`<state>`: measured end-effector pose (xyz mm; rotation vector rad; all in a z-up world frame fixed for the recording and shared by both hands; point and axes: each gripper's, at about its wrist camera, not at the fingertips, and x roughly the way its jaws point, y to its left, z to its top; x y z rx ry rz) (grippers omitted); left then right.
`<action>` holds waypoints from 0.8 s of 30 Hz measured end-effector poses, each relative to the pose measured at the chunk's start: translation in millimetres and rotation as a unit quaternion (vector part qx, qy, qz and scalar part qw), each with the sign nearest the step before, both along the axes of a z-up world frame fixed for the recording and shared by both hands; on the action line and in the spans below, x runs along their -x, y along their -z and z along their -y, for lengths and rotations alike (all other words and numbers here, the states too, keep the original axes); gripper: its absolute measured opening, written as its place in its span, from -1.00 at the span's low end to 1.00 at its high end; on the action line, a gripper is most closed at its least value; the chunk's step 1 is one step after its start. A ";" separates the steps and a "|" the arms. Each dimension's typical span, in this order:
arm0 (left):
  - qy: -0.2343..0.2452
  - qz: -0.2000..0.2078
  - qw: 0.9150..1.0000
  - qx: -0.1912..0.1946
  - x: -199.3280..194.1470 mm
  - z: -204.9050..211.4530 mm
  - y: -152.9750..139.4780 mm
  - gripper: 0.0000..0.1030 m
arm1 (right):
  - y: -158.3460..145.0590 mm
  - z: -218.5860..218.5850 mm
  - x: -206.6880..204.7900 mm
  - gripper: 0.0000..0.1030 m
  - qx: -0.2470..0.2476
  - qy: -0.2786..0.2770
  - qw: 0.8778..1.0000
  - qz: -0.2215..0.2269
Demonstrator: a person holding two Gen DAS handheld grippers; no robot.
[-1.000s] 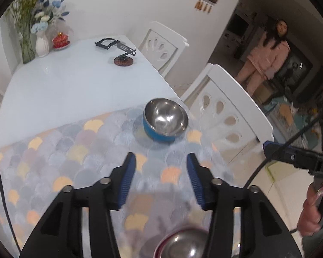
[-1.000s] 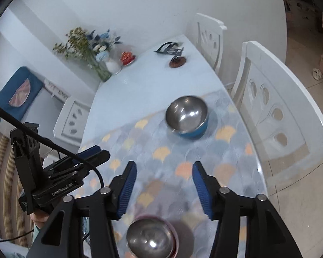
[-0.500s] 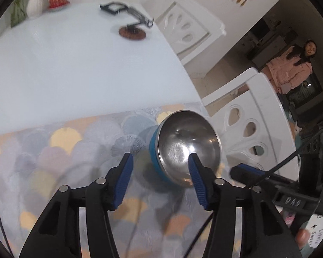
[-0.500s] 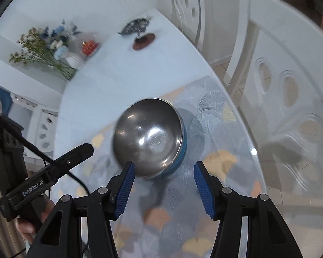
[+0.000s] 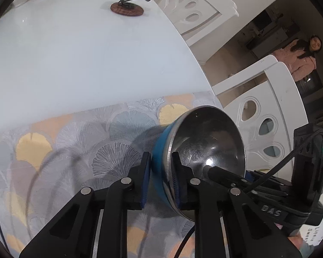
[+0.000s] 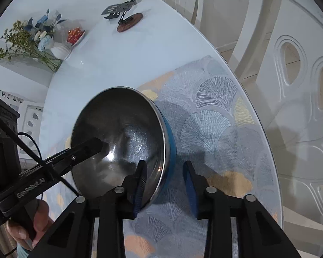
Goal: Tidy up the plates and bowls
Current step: 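Close both grippers on the rim of the blue steel bowl, then carry the blue steel bowl and lower it into the red bowl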
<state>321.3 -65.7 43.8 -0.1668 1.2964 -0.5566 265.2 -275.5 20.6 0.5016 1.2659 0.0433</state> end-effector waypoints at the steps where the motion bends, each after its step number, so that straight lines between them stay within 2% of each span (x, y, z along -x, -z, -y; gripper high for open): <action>1: -0.003 -0.003 1.000 0.004 0.0 -1.2 1.1 -0.71 | -0.1 -1.6 -0.9 -0.50 0.008 -0.002 1.000 0.000; 6: 0.008 -0.001 1.000 -0.011 11.6 -2.0 -7.3 -0.73 | -6.0 -9.8 -3.3 -0.57 0.025 -0.010 1.000 -0.003; 12: -0.003 0.021 1.000 0.010 43.7 -17.5 -49.1 -0.73 | -49.8 -15.0 17.7 -0.56 0.022 -0.011 0.999 0.024; 18: -0.005 0.068 0.997 0.024 100.2 -44.0 -110.7 -0.73 | -112.1 -42.4 68.4 -0.56 0.025 -0.011 0.998 0.064; 24: -0.010 0.083 0.996 0.016 150.0 -69.7 -135.9 -0.73 | -143.2 -85.2 128.5 -0.54 0.033 -0.023 0.997 0.062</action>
